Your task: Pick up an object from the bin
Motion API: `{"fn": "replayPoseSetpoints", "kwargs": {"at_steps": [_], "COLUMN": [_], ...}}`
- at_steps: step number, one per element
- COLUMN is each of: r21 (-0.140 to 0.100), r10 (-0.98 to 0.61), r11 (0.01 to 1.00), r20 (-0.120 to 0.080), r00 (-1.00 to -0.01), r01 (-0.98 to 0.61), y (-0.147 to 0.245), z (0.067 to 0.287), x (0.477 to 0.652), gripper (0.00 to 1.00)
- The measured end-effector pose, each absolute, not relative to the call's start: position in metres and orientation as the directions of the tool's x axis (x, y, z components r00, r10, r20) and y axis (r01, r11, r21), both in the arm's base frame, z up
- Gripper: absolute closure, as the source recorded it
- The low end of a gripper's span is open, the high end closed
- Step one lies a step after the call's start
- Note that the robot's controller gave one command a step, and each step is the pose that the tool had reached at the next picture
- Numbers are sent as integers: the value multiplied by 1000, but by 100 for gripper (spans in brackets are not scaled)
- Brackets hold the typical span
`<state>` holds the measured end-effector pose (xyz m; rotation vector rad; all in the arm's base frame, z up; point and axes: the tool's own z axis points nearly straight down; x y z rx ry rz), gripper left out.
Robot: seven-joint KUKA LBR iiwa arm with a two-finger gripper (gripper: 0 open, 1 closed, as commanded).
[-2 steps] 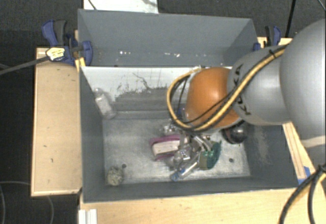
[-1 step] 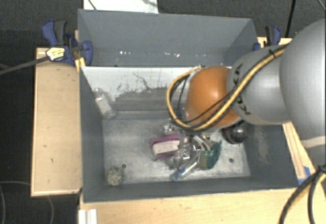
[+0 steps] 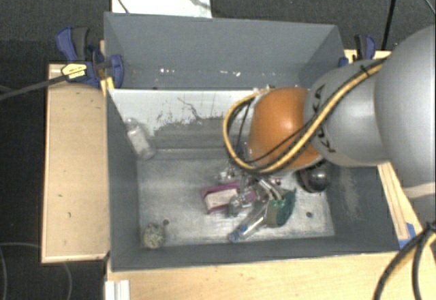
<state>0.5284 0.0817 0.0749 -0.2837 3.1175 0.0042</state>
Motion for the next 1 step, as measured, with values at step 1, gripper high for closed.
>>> {"fn": "replayPoseSetpoints", "kwargs": {"at_steps": [1], "r21": [0], "r10": [-175], "r11": [984], "r20": [-9], "r00": [-984], "r01": [-175], "y": [82], "z": [181], "x": [530], "gripper": [100]}}
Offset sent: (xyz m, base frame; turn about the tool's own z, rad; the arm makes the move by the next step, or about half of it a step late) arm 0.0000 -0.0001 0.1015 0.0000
